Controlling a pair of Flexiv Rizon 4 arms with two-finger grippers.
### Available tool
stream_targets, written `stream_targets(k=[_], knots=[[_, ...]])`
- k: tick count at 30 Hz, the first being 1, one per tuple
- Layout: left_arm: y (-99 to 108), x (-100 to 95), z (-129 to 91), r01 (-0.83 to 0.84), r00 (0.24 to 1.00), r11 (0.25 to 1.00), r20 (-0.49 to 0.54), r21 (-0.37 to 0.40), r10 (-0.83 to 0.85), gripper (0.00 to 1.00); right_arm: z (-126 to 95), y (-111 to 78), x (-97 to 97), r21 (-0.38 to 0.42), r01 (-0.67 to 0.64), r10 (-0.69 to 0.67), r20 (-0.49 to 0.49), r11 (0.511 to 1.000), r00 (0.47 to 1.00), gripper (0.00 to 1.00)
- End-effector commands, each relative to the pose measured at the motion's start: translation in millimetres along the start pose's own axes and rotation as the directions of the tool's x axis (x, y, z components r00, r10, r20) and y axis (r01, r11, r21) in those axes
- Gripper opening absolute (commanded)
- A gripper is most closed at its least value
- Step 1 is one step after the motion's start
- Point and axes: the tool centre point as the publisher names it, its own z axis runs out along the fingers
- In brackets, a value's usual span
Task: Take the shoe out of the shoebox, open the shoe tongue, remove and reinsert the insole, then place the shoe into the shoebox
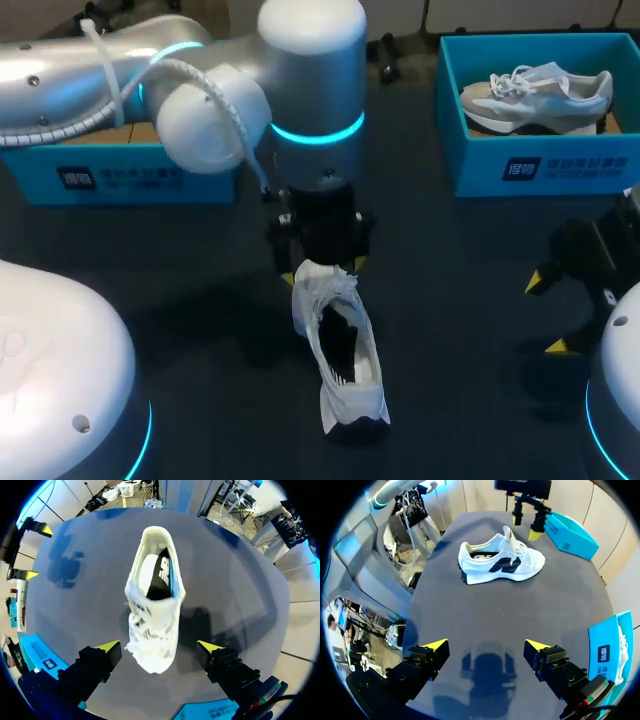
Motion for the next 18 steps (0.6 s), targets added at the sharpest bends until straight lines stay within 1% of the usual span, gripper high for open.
stream_targets(k=[1, 2, 4, 6, 7, 12, 17, 18], knots=[[13, 0.8, -12, -0.014, 1.000, 1.000, 0.002, 0.023, 0.014, 0.70, 1, 0.0, 1.0, 0.003, 0.000, 0.000, 0.002, 1.000, 1.000, 1.00], [16, 0.0, -13, -0.016, 1.000, 0.999, 0.004, 0.028, 0.016, 0.64, 1, 0.0, 1.0, 0.003, 0.000, 0.000, 0.002, 1.000, 1.000, 1.00], [19, -1.5, -14, -0.018, 1.000, 0.999, 0.006, 0.032, 0.017, 0.61, 1, 0.0, 1.0, 0.003, 0.000, 0.000, 0.002, 1.000, 1.000, 1.00], [20, -2.8, -14, -0.020, 1.000, 0.999, 0.007, 0.035, 0.019, 0.49, 1, 0.0, 1.0, 0.003, 0.000, 0.000, 0.002, 1.000, 1.000, 1.00], [21, -4.1, -14, -0.021, 1.000, 0.999, 0.007, 0.035, 0.021, 0.46, 1, 0.0, 1.0, 0.003, 0.000, 0.000, 0.002, 1.000, 1.000, 1.00], [21, -7.7, -13, -0.026, 1.000, 0.999, 0.014, 0.046, 0.025, 0.46, 1, 0.0, 1.0, 0.003, 0.000, 0.000, 0.002, 1.000, 1.000, 1.00], [7, -18.0, 1, -0.042, 0.999, 0.997, 0.022, 0.063, 0.041, 0.43, 1, 0.0, 1.0, 0.003, 0.000, 0.000, 0.002, 1.000, 1.000, 1.00], [4, -19.4, 3, -0.046, 0.999, 0.997, 0.027, 0.069, 0.044, 0.41, 1, 0.0, 1.0, 0.003, 0.000, 0.000, 0.002, 1.000, 1.000, 1.00]])
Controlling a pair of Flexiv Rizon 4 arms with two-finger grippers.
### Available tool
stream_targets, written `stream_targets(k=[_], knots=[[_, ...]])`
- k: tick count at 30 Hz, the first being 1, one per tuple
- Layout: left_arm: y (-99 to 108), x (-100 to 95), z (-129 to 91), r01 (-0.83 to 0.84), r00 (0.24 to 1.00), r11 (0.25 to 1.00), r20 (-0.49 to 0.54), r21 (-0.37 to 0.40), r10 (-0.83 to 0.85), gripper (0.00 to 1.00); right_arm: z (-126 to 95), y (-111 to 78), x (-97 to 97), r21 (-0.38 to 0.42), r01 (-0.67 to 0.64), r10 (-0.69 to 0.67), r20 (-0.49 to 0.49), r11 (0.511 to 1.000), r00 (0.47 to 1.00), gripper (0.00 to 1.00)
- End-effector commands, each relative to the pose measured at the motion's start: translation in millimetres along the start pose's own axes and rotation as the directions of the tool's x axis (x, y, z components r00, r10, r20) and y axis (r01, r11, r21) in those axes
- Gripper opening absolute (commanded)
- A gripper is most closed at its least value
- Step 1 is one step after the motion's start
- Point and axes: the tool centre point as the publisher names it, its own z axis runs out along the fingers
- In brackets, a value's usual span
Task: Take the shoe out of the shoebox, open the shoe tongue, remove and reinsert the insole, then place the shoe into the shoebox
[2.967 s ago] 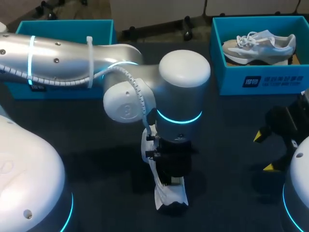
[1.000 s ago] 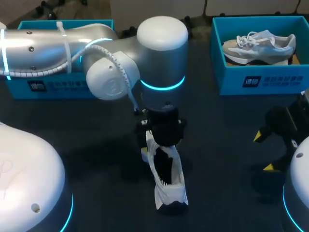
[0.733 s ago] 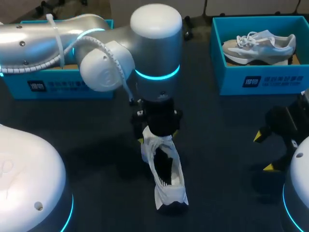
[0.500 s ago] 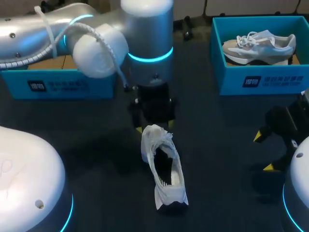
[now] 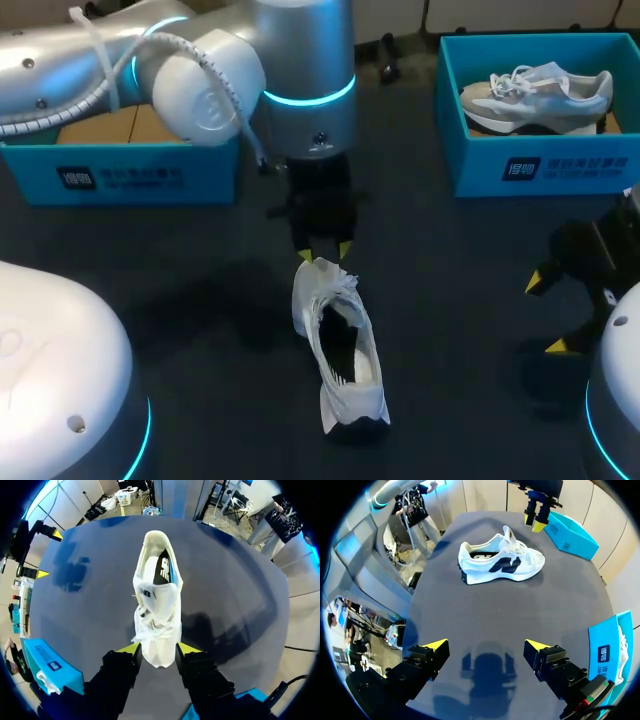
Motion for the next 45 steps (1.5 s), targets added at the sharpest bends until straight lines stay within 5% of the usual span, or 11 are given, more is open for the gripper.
stream_targets(k=[1, 18, 26, 37, 45], knots=[[-8, -9.9, 16, -0.010, 1.000, 1.000, 0.009, 0.017, 0.010, 0.39, 1, -0.1, 1.0, 0.003, 0.000, 0.000, 0.002, 1.000, 1.000, 1.00], [-59, -7.0, 53, -0.036, 0.999, 0.997, 0.004, 0.064, 0.036, 0.27, 1, -0.1, 1.0, 0.003, 0.000, 0.000, 0.002, 1.000, 1.000, 1.00], [-59, -5.1, 38, -0.034, 0.999, 0.999, 0.021, 0.033, 0.033, 0.26, 1, -0.1, 1.0, 0.003, 0.000, 0.000, 0.002, 1.000, 1.000, 1.00], [-77, -1.4, 75, -0.037, 0.999, 0.994, -0.002, 0.103, 0.037, 0.25, 1, -0.1, 1.0, 0.003, 0.000, 0.000, 0.002, 1.000, 1.000, 1.00], [-88, 13.2, 32, -0.038, 0.998, 0.998, 0.044, 0.041, 0.036, 0.28, 1, -0.1, 1.0, 0.003, 0.000, 0.000, 0.002, 1.000, 1.000, 1.00]])
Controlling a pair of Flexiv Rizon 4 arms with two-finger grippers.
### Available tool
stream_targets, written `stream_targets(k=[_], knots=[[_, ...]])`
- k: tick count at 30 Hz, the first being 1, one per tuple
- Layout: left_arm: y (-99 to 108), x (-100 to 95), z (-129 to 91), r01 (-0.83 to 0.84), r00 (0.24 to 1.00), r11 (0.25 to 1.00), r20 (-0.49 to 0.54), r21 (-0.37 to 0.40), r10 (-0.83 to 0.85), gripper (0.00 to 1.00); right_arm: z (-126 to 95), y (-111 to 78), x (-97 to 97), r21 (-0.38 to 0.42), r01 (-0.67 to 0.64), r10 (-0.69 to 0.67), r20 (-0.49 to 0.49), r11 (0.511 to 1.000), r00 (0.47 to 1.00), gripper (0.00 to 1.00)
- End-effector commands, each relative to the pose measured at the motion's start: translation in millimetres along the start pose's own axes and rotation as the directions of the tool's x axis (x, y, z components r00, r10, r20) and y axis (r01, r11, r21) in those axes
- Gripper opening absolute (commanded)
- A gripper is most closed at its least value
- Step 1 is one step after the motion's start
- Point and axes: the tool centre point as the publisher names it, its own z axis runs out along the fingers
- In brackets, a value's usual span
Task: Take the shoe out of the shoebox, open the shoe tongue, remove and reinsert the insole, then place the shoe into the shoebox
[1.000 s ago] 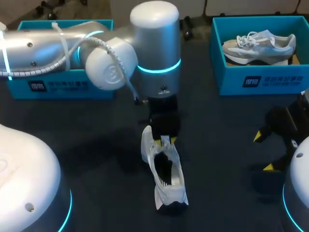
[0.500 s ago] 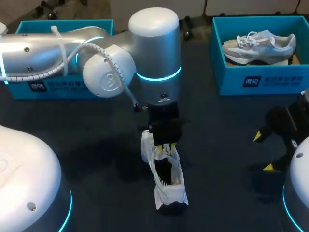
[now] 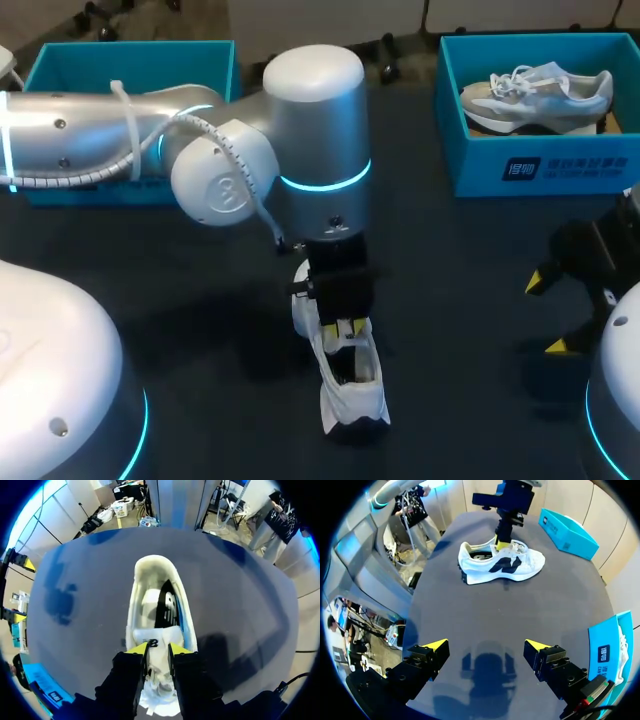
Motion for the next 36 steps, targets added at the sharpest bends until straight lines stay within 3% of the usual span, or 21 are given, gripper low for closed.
stream_targets(k=[1, 3, 4, 5, 7, 9, 11, 23, 30, 33, 36], knots=[[-13, 17.2, -39, 0.016, 1.000, 0.999, 0.012, -0.047, -0.015, 0.31, 1, -0.1, 1.0, 0.003, 0.000, 0.000, 0.002, 1.000, 1.000, 1.00], [-14, 19.3, -50, 0.030, 0.999, 0.999, 0.016, -0.043, -0.030, 0.37, 1, -0.1, 1.0, 0.003, 0.000, 0.000, 0.002, 1.000, 1.000, 1.00], [-16, 20.5, -58, 0.056, 0.998, 0.998, 0.013, -0.040, -0.055, 0.46, 1, -0.1, 1.0, 0.003, 0.000, 0.000, 0.002, 1.000, 1.000, 1.00], [-18, 21.7, -63, 0.075, 0.997, 0.996, 0.018, -0.038, -0.074, 0.68, 1, -0.1, 1.0, 0.003, 0.000, 0.000, 0.002, 1.000, 1.000, 1.00], [-21, 23.1, -69, 0.148, 0.989, 0.989, -0.002, -0.008, -0.148, 1.00, 1, -0.1, 1.0, 0.003, 0.000, 0.000, 0.002, 1.000, 1.000, 1.00], [-26, 24.5, -72, 0.196, 0.980, 0.979, -0.025, 0.061, -0.195, 1.00, 1, -0.1, 1.0, 0.003, 0.000, 0.000, 0.002, 1.000, 1.000, 1.00], [-37, 28.7, -80, 0.134, 0.988, 0.969, -0.105, 0.209, -0.114, 1.00, 1, -0.1, 1.0, 0.003, 0.000, 0.000, 0.002, 1.000, 1.000, 1.00], [-37, 28.7, -80, 0.134, 0.988, 0.969, -0.105, 0.209, -0.114, 1.00, 1, -0.1, 1.0, 0.003, 0.000, 0.000, 0.002, 1.000, 1.000, 1.00], [-58, 31.2, -80, 0.393, 0.919, 0.914, -0.078, 0.101, -0.387, 1.00, 1, -0.1, 1.0, 0.003, 0.000, 0.000, 0.002, 1.000, 1.000, 1.00], [-70, 32.7, -75, 0.650, 0.759, 0.760, -0.023, -0.016, -0.650, 1.00, 1, -0.1, 1.0, 0.003, 0.000, 0.000, 0.002, 1.000, 1.000, 1.00], [-70, 32.7, -75, 0.650, 0.759, 0.760, -0.023, -0.016, -0.650, 1.00, 1, -0.1, 1.0, 0.003, 0.000, 0.000, 0.002, 1.000, 1.000, 1.00]])
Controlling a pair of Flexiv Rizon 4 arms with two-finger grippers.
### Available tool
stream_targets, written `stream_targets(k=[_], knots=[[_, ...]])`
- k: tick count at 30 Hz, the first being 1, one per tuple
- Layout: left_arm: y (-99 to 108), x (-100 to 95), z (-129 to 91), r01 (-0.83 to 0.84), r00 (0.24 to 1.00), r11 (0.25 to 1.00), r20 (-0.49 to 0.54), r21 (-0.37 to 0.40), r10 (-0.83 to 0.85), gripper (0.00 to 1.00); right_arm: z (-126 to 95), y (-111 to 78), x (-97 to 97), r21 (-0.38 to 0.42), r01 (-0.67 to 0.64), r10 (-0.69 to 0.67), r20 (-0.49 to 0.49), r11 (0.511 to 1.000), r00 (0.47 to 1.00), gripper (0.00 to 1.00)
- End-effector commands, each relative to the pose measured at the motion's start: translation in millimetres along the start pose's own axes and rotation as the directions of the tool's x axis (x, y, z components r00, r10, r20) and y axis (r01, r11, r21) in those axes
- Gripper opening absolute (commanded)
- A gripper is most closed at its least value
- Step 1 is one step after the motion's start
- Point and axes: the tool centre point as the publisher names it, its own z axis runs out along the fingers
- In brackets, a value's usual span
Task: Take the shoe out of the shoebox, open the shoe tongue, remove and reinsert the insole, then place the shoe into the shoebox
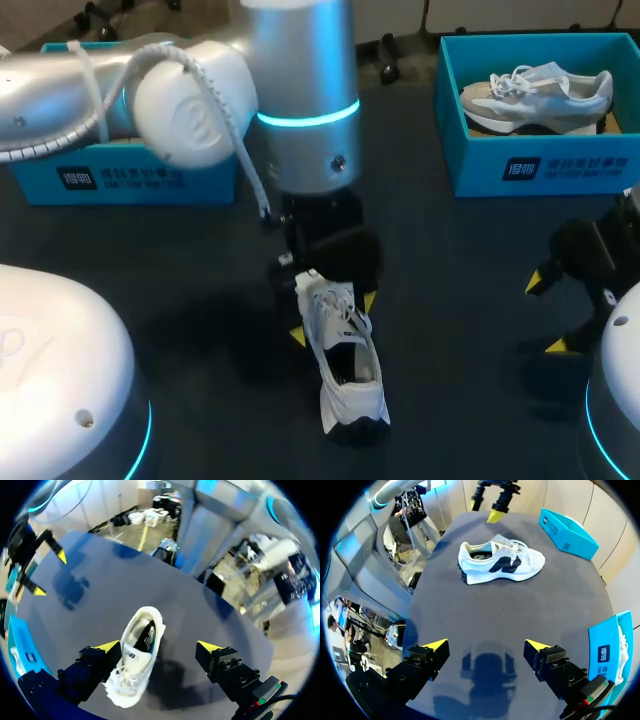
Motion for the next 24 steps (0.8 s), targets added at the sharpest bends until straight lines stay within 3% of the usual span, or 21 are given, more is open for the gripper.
stream_targets(k=[1, 9, 11, 13, 16, 19, 24], knots=[[-5, 9.3, 1, 0.252, 0.965, 0.963, 0.101, -0.094, -0.243, 1.00, 1, 0.0, 1.0, 0.003, 0.000, 0.000, 0.002, 1.000, 1.000, 1.00], [-5, 9.3, 1, 0.252, 0.965, 0.963, 0.101, -0.094, -0.243, 1.00, 1, 0.0, 1.0, 0.003, 0.000, 0.000, 0.002, 1.000, 1.000, 1.00], [-8, 7.9, 7, 0.296, 0.951, 0.955, 0.096, -0.004, -0.294, 1.00, 1, 0.0, 1.0, 0.003, 0.000, 0.000, 0.002, 1.000, 1.000, 1.00], [-13, 7.7, 17, 0.345, 0.933, 0.939, 0.114, -0.007, -0.342, 1.00, 1, 0.0, 1.0, 0.003, 0.000, 0.000, 0.002, 1.000, 1.000, 1.00], [-18, 6.9, 28, 0.413, 0.902, 0.909, 0.119, 0.053, -0.416, 1.00, 1, 0.0, 1.0, 0.003, 0.000, 0.000, 0.002, 1.000, 1.000, 1.00], [-25, 6.5, 41, 0.525, 0.835, 0.851, 0.194, -0.004, -0.515, 1.00, 1, 0.0, 1.0, 0.003, 0.000, 0.000, 0.002, 1.000, 1.000, 1.00], [-33, 7.5, 53, 0.579, 0.798, 0.815, 0.213, -0.015, -0.564, 1.00, 1, 0.0, 1.0, 0.003, 0.000, 0.000, 0.002, 1.000, 1.000, 1.00]])
